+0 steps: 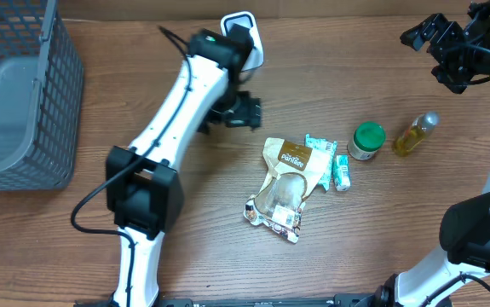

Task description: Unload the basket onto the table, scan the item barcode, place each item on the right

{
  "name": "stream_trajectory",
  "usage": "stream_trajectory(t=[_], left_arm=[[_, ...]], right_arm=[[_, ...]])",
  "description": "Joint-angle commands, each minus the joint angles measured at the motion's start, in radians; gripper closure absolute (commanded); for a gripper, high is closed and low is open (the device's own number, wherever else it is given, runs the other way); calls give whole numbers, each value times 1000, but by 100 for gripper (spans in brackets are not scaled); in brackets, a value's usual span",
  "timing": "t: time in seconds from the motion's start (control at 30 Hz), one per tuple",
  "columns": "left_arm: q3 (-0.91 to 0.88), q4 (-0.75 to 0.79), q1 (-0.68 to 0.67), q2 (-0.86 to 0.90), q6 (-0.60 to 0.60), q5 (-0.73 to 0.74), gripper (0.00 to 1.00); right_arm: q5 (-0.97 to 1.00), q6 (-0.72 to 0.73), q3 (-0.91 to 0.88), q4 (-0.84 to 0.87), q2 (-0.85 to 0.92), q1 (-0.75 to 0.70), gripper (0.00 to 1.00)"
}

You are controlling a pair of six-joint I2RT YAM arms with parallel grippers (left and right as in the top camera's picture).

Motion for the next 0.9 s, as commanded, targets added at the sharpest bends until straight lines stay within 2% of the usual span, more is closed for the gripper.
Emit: stream_trajectory(t=[0.0,0.17,0.3,0.87], left_arm=[[12,-13,60,-20,12,-53,0],[12,-27,142,-20,12,-133,0],[12,-47,178,-20,11,-134,0],[12,74,186,-20,12,-138,1]], right_arm=[[6,-6,21,2,-14,0,0],[6,-6,21,2,-14,-1,0],[6,-6,21,2,-14,-1,0],[6,-6,21,2,-14,0,0]])
